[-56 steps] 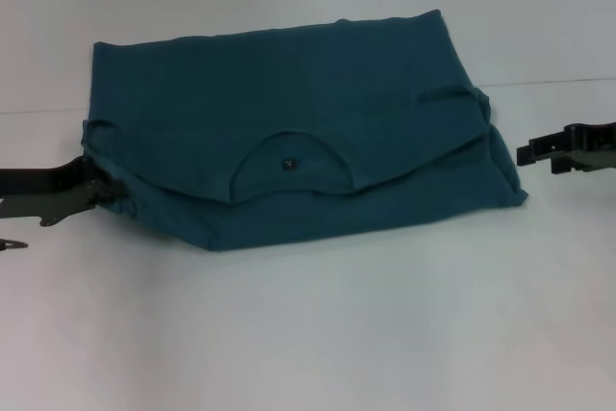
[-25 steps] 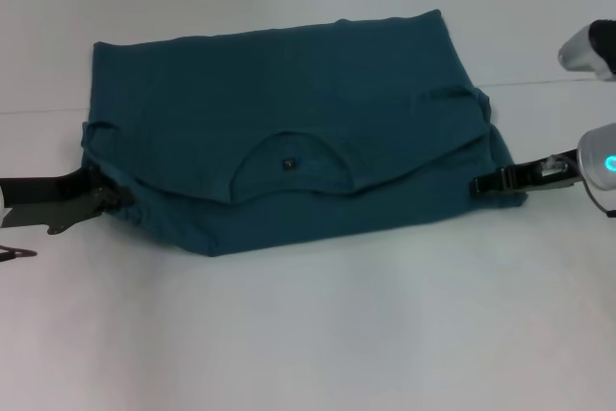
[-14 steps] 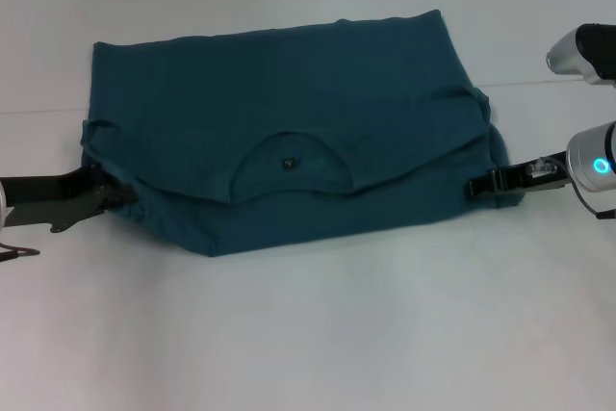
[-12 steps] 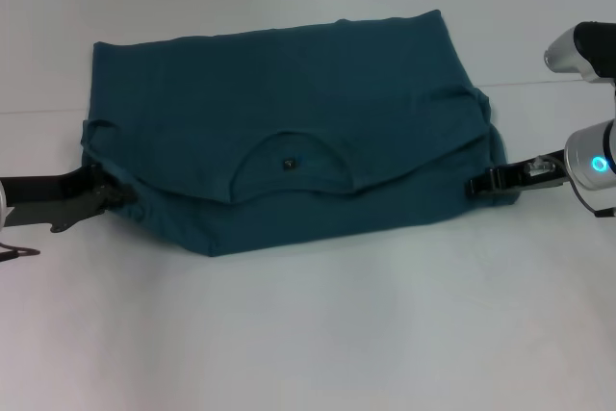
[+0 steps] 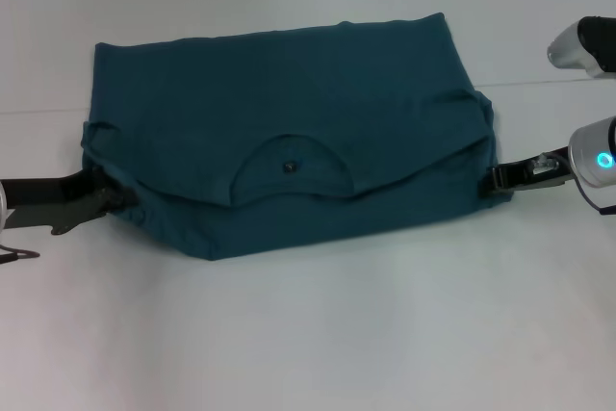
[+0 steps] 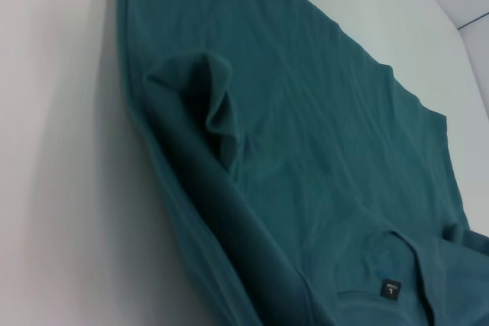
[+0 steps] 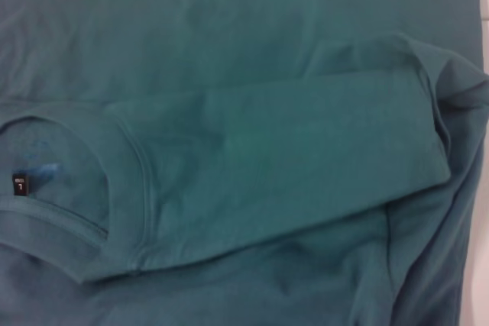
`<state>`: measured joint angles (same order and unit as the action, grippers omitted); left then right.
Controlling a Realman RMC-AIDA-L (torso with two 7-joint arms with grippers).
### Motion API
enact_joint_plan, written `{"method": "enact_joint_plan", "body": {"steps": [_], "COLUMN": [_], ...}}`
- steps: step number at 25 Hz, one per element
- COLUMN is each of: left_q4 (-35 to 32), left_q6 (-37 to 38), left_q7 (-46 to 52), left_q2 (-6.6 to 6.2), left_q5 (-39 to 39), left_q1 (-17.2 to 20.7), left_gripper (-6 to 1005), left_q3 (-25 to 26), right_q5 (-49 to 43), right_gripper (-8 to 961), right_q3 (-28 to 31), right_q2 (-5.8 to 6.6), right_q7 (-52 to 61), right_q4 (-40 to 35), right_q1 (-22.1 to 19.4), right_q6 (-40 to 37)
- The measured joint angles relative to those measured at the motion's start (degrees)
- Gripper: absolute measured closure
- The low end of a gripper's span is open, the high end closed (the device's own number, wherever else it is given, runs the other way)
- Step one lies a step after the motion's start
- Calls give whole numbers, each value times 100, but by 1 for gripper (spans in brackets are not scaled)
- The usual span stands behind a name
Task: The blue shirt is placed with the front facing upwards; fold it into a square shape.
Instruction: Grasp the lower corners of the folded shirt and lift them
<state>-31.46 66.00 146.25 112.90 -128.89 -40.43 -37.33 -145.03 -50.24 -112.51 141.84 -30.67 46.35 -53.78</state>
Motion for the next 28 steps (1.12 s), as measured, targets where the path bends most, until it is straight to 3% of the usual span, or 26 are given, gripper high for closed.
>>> {"method": "enact_joint_plan", "body": {"steps": [6,9,18,20,28], "left_q4": [0,-64,-836,-1016,-1432], "left_q6": [181,489,1971,2335,3632], "left_q7": [-66,-67,57,54,-17], "left_q2": [-61,-114,-135,-132,-88], "left_q5": [-39,-129,-724,-780,-1464], "left_q1": [0,2,313,439,799], "left_gripper": [997,997,997,997,997], "left_q3": [-161,-240,-225,-240,-256], "right_q5": [3,-4,-19,-19,-132], "right_gripper": [891,891,892,892,893], "right_q3": [13,46,59,58,13], "right_q2": [56,59,168,183,186], "right_q7": [18,62,503,548,464], "right_q4": [-116,-315,-1511,-1862,-1986], "right_q1": [-37,-54,-355,-468,-618], "right_q6": [-290,-688,-2993,-3820,-4953]}}
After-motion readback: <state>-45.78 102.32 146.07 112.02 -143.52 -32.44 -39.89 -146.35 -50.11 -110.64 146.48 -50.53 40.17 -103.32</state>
